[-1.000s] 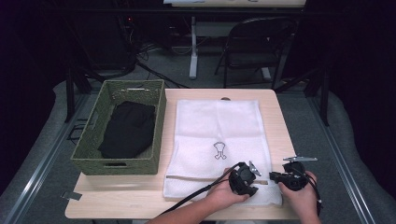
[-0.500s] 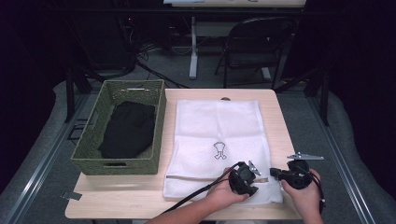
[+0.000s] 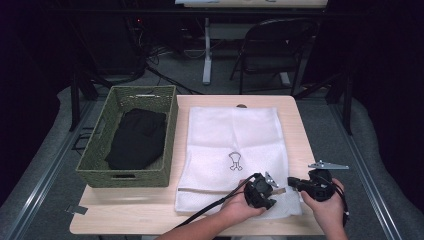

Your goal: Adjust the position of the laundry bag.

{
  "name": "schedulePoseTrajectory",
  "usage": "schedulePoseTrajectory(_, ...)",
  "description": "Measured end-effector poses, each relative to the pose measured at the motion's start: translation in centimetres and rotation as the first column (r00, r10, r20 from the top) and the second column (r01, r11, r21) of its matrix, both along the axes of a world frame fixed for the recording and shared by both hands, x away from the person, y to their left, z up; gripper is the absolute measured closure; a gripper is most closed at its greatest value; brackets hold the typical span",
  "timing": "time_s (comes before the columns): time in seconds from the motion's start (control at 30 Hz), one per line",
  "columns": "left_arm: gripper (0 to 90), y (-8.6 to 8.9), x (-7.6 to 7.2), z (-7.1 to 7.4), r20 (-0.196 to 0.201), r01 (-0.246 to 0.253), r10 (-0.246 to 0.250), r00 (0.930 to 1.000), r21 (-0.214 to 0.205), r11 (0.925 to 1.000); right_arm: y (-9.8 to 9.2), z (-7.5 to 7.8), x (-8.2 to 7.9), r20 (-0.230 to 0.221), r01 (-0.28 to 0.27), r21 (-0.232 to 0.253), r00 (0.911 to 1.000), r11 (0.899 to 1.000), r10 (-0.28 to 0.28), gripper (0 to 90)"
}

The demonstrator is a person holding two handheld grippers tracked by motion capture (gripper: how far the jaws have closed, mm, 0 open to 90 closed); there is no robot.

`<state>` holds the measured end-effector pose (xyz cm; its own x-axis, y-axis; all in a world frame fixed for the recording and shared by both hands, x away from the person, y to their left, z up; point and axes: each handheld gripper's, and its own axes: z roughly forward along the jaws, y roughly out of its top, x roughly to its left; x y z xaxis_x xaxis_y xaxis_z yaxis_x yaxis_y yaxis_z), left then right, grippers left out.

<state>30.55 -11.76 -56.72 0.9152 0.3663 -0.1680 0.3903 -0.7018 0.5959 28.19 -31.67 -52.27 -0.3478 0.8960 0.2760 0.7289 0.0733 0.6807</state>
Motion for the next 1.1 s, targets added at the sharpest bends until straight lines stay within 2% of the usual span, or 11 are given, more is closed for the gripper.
schedulePoseTrajectory(0.23,68.1,0.1,0.0,0.0,-0.007,-0.003,0.003,1.0,-0.007,1.0,0.3,0.4,0.0,0.007,-0.01,-0.001,0.9999,1.0,0.01,87.8)
schedulePoseTrajectory(0.47,68.2,0.1,0.1,0.0,-0.014,-0.008,0.008,0.9999,-0.01,0.9999,0.8,0.8,0.0,0.019,-0.03,-0.023,0.9994,0.999,0.03,87.8)
schedulePoseTrajectory(0.8,68.1,0.1,0.2,0.1,-0.017,-0.014,0.014,0.9998,-0.011,0.9998,1.1,1.1,0.0,0.026,-0.037,-0.021,0.999,0.999,0.038,87.8)
schedulePoseTrajectory(1.0,68.1,0.3,0.4,0.7,-0.028,-0.03,0.029,0.9992,-0.029,0.9991,0.8,1.4,-0.1,0.042,-0.033,-0.021,0.9985,0.999,0.034,87.8)
schedulePoseTrajectory(1.1,68.1,0.2,0.5,1.0,-0.022,-0.027,0.026,0.9994,-0.043,0.9987,0.8,1.5,-0.1,0.047,-0.032,-0.018,0.9984,0.999,0.033,87.8)
